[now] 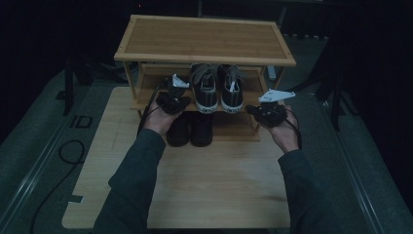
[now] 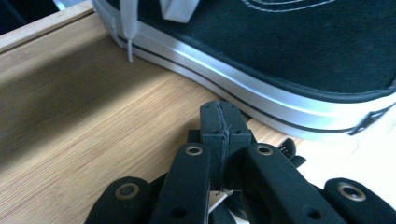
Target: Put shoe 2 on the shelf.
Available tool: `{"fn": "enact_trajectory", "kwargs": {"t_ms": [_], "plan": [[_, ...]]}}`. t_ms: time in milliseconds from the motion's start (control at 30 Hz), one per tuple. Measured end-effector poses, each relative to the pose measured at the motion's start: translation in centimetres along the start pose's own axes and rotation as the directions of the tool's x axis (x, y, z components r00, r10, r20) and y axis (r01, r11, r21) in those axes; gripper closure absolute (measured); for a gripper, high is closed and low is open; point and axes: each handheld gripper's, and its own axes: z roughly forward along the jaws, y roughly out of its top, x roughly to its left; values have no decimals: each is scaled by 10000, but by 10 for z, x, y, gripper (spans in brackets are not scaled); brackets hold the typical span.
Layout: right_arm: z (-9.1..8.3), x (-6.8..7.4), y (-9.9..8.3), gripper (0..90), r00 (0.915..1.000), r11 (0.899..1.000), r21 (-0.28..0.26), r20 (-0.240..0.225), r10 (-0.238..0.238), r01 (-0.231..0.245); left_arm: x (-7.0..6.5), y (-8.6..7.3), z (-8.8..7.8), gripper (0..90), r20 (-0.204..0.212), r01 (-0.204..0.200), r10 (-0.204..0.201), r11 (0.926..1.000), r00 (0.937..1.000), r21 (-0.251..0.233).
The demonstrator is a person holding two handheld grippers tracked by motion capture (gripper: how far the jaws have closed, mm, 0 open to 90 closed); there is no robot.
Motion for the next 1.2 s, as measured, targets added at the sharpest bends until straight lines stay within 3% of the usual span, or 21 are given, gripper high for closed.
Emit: {"fn": "enact_trajectory", "kwargs": {"t_ms": [600, 633, 967, 1200], "plan": [[-1, -3, -5, 896, 10000, 10000, 70, -52, 41, -40, -8, 10, 15, 900, 327, -161, 161, 9999, 9993, 3], [-1, -3, -5, 897, 10000, 10000, 62, -50, 42, -42, -7, 10, 14, 900, 321, -281, 278, 9996, 9991, 93], [-2, -2, -16, 894, 9999, 9998, 216, -100, 25, -23, 5, 0, 1, 900, 145, 83, -79, 9997, 9999, -248], [-1, -2, -26, 895, 9998, 9993, 366, -157, 80, -74, 14, -4, -10, 898, -41, 109, -110, 9995, 9999, -285]]}}
